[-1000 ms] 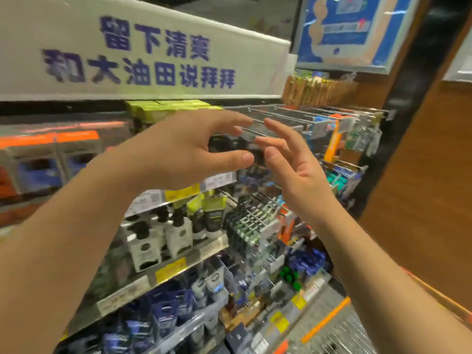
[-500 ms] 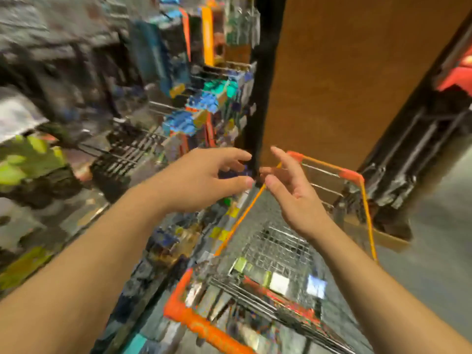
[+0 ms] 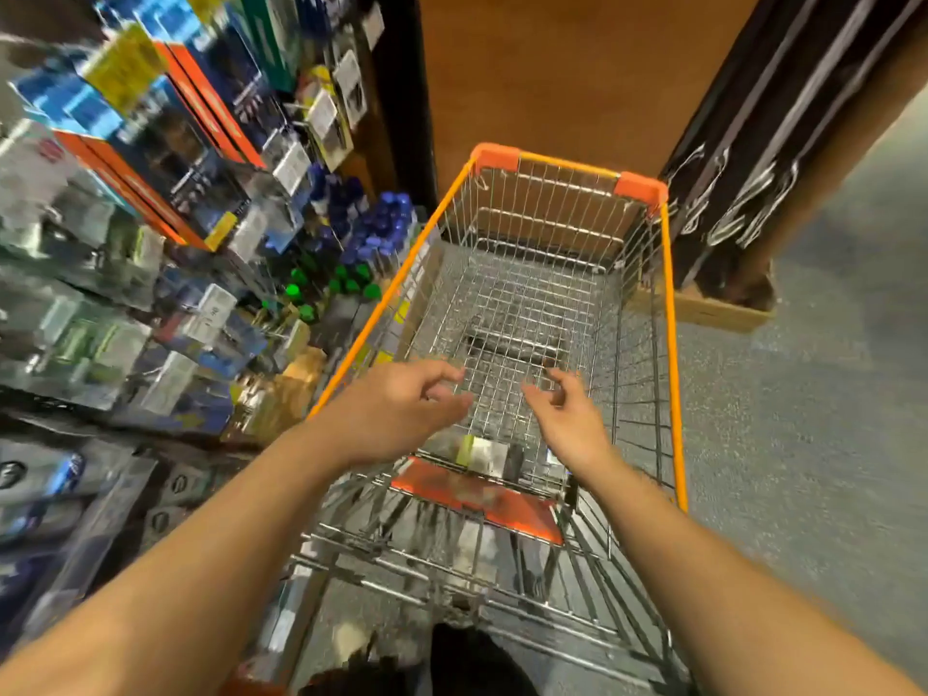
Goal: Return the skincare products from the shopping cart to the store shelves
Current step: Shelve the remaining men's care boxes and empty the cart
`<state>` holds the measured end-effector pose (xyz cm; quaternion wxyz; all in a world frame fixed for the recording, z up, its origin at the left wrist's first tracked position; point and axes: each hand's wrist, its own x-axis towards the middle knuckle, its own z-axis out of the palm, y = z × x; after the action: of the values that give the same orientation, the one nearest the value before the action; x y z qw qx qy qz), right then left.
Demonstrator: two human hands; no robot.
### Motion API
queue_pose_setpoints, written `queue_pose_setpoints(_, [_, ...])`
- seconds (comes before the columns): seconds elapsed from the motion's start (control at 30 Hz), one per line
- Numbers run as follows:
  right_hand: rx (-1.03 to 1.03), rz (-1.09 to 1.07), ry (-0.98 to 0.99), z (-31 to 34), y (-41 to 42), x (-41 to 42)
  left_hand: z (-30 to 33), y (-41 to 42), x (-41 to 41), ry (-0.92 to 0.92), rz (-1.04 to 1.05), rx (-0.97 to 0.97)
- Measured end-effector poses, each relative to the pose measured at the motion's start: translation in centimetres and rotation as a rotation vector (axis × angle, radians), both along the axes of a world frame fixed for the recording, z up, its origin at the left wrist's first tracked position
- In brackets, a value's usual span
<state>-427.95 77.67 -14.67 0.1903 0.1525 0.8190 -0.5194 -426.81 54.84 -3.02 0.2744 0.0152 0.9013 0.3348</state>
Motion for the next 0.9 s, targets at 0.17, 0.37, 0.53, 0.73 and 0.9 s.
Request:
queue_pose_setpoints(0.17, [0.236, 0.04, -0.203, -8.8, 1.6, 0.2, -4.5, 1.3, -1.9, -0.07, 0.011, -0.092])
queue_pose_setpoints(0.37, [0.601, 0.261, -0.385, -16.8, 2.8, 0.6, -10.1, 2.4, -3.8, -0.101, 0.098, -0.116])
queue_pose_setpoints(0.53, [0.888, 0.45, -0.389, -21.4, 2.5, -1.1, -14.3, 3.1, -4.2, -0.159, 0.144, -0.119])
queue_pose_setpoints(0.73, [1.096, 0.689, -0.404, -26.6, 3.5, -1.6, -17.2, 2.0, -3.3, -0.184, 0.106, -0.136])
queue_pose_setpoints(0.9, [1.158, 0.696, -0.301, -28.4, 4.1, -1.3, -17.7, 1.8, -3.2, -0.204, 0.111, -0.105])
